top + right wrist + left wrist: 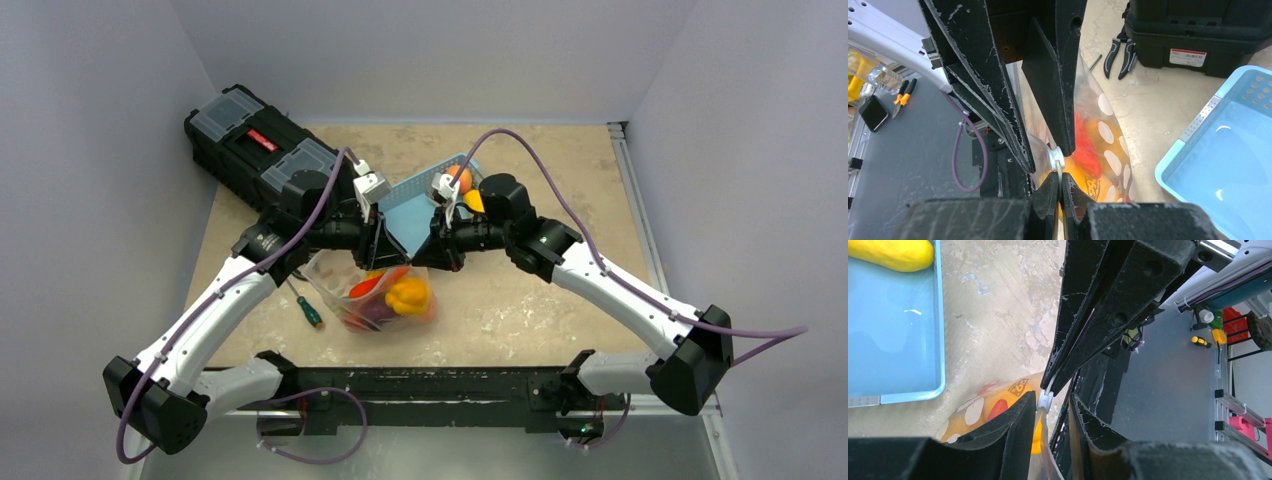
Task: Place the food in the zip-top bag and seal the zipper
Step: Zip the zipper food storage bag at the center of the board.
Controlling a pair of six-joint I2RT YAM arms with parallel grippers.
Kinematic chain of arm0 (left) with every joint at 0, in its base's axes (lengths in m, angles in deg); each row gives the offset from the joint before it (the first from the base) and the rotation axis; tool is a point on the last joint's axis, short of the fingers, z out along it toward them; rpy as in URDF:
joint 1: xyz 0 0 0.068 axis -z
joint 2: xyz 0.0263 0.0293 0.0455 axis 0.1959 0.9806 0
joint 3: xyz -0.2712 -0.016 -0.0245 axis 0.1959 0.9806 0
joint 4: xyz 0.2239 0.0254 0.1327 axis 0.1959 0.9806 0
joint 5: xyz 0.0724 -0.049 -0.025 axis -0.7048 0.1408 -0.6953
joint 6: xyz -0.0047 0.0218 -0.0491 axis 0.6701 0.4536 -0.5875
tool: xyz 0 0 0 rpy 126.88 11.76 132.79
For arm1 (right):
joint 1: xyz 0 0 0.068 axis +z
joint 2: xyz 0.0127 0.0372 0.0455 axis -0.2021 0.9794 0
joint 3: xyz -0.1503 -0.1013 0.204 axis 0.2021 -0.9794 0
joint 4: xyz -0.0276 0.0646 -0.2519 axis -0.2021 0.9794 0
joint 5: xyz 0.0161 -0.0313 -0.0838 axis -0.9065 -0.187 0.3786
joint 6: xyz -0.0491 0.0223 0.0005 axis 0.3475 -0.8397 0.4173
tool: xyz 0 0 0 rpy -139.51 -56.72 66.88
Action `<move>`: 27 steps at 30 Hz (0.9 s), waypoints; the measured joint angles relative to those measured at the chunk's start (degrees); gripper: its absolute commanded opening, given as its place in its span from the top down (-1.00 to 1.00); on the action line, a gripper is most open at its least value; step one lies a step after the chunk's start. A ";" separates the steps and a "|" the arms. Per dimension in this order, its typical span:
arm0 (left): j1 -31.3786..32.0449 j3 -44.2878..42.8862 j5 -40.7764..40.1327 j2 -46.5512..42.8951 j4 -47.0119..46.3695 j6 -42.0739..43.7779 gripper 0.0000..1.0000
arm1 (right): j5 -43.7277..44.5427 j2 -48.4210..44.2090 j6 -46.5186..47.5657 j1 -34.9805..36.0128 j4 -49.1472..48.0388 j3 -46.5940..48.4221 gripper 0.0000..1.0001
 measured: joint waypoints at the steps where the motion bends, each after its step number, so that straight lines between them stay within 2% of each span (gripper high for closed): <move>1: 0.00 0.09 0.00 0.04 -0.04 0.00 0.44 | 0.02 -0.02 0.00 0.00 0.00 0.00 1.00; 6: 0.13 0.20 -0.24 0.52 0.07 0.24 0.73 | 0.00 -0.15 -0.11 0.04 -0.02 -0.07 1.00; 7: 0.13 0.20 -0.55 0.63 0.09 0.28 0.91 | 0.00 -0.15 -0.24 0.04 -0.02 -0.11 1.00; 8: 0.13 0.20 -0.81 0.72 0.17 0.33 1.00 | 0.02 -0.17 -0.31 0.04 -0.09 -0.24 1.00; 15: 0.55 0.44 -4.72 0.02 0.94 1.79 1.00 | 3.28 -0.24 -4.39 0.37 -4.15 -2.75 1.00; 21: 0.61 0.48 -8.15 -1.57 3.63 3.67 1.00 | 15.45 -3.82 -12.85 4.07 -11.69 -8.79 1.00; 27: 0.81 0.48 -10.62 -3.96 6.88 5.81 1.00 | 25.29 -8.85 -18.18 4.68 -13.68 -12.92 1.00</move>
